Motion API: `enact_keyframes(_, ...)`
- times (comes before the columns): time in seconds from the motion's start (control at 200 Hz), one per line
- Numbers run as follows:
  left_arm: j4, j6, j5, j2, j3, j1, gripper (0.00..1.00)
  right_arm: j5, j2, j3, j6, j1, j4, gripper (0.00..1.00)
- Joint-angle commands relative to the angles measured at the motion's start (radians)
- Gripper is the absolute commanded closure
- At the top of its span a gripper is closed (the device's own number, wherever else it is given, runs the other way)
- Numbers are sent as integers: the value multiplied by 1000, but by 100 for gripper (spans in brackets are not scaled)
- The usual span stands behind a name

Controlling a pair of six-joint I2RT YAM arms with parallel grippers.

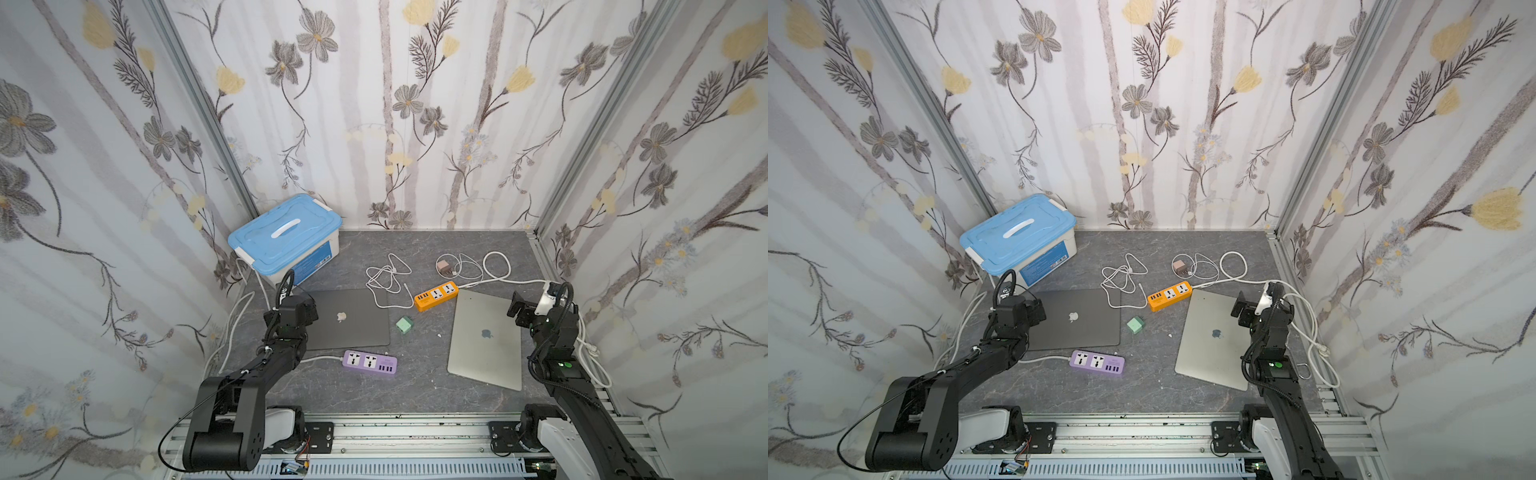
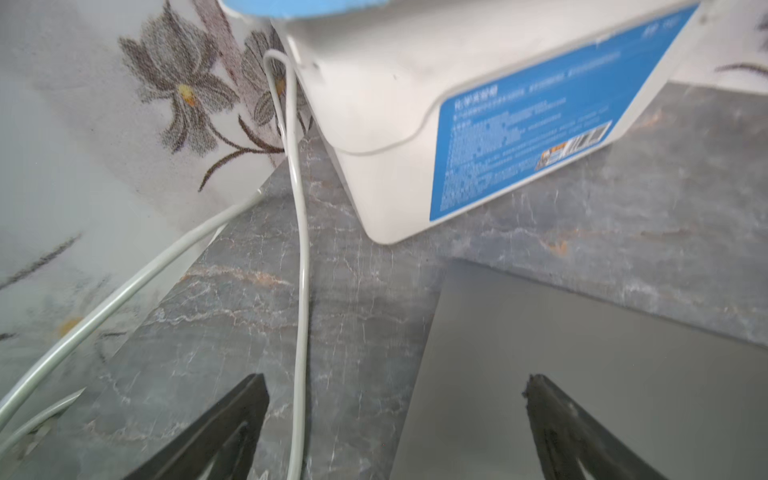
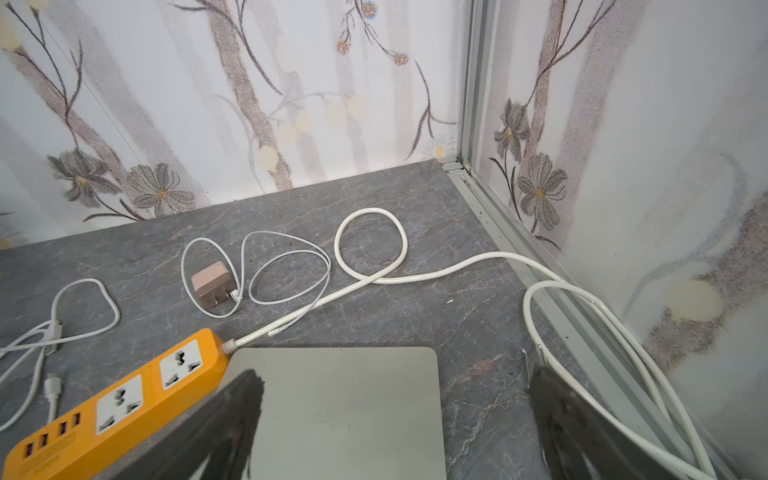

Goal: Unplug the laptop charger
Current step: Reset both arms

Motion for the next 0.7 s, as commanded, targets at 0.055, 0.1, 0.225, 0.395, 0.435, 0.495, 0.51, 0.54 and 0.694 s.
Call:
enact_keyframes(0.055, 249, 13, 173, 71, -9, 40, 0, -30, 133, -130, -46, -1, 504, 0)
enact_keyframes(0.1, 284, 14, 189, 100, -7, 44, 0, -50, 185, -139, -60, -3, 573, 0)
enact_keyframes(0.225, 380, 35, 260, 204, -2, 38, 0, -137, 256, -120, -122, -4, 682, 0)
enact_keyframes(0.395, 466, 56, 310, 270, -16, 37, 0, -244, 394, -83, -131, -18, 807, 0)
enact_keyframes(0.435, 446, 64, 333, 268, -10, 37, 0, -293, 438, -49, -152, -18, 778, 0)
enact_keyframes(0.495, 423, 85, 380, 273, 7, 36, 0, -352, 519, -50, -178, -18, 850, 0)
enact_keyframes(0.51, 406, 90, 394, 271, 12, 35, 0, -341, 528, -68, -171, -18, 909, 0)
enact_keyframes(0.54, 394, 100, 407, 273, 22, 35, 0, -331, 524, -110, -156, -26, 981, 0)
enact_keyframes(0.694, 397, 98, 406, 272, 20, 35, 0, -332, 505, -88, -165, -25, 899, 0)
